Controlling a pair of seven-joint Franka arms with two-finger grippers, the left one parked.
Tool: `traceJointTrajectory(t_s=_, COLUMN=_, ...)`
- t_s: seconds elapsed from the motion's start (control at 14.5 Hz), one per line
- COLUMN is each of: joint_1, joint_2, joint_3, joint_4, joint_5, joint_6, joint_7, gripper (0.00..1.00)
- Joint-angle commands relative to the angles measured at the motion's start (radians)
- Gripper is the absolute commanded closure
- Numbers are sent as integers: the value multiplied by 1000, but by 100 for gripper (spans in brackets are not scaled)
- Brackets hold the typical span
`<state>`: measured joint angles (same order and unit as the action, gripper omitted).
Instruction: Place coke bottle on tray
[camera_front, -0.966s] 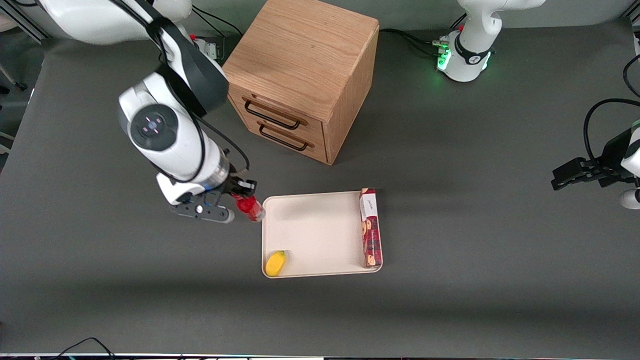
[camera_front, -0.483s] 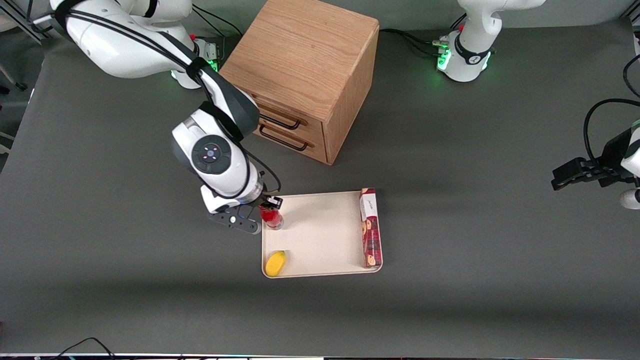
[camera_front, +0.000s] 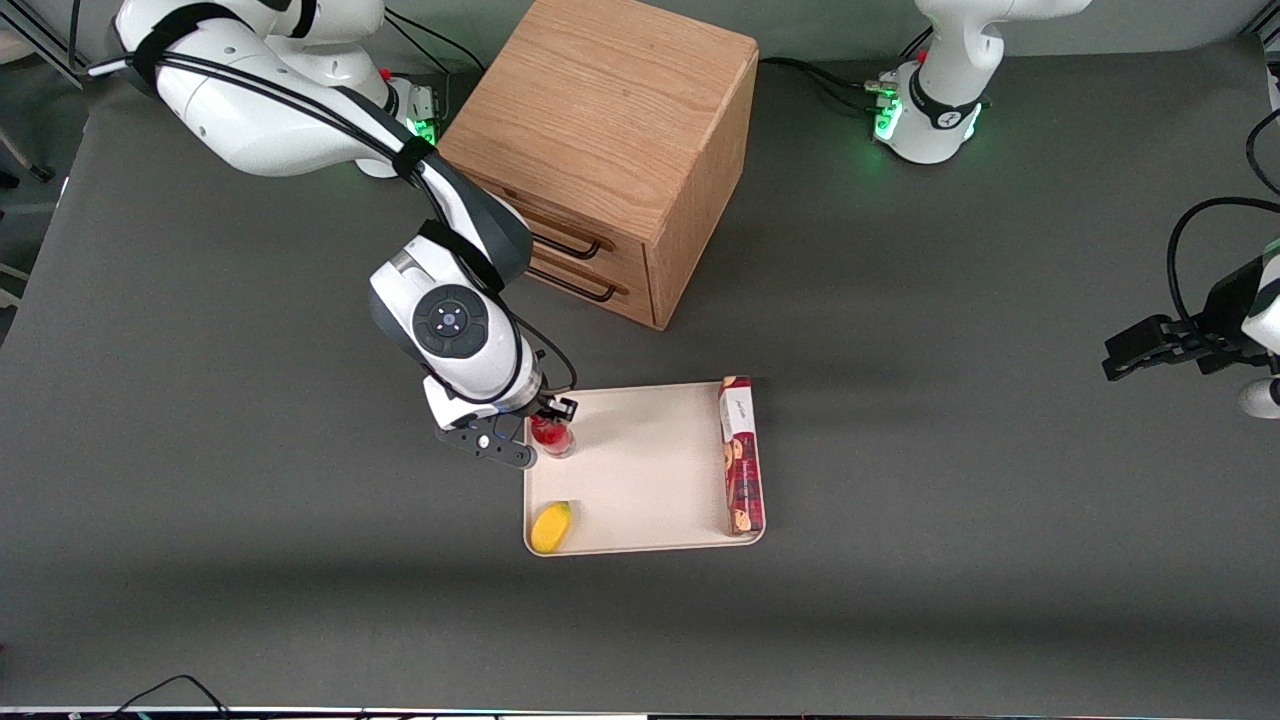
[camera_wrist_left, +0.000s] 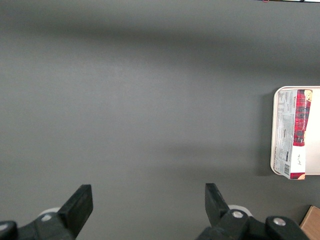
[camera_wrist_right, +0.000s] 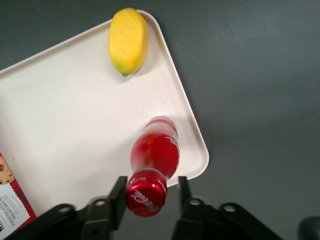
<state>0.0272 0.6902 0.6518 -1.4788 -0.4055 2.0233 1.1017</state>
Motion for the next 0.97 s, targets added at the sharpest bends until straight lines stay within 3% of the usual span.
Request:
traceJointTrajectory(t_s=0.0, joint_1=-16, joint_2=-44, joint_3=18, joint_4=29, joint_5=-27, joint_6=-46, joint_7=12, gripper=0)
traceJointTrajectory(t_s=0.28, joint_1=-42, joint_2=-214, joint_3=31, joint_4=178, joint_5=5, joint_6=-337, joint_7=-245, gripper=0)
traceJointTrajectory(t_s=0.41, joint_1=-76, joint_2=-318, joint_3=11, joint_4=225, joint_5=95, joint_6=-479, joint_7=-430, gripper=0)
traceJointTrajectory(t_s=0.48, joint_1=-96, joint_2=-377, joint_3=-33, joint_4=229, joint_5=150, joint_6=-544, joint_7=-519, gripper=0)
traceJointTrajectory(t_s=0.69, joint_1=-98, joint_2=-571, joint_3=-290, joint_4=162, joint_5=304, joint_6=-639, joint_7=-840, gripper=0)
traceJointTrajectory(t_s=0.9, joint_1=-98, joint_2=-696, joint_3=-515, joint_4=-44, joint_5=378, joint_6=-569, joint_7=-1060, gripper=0)
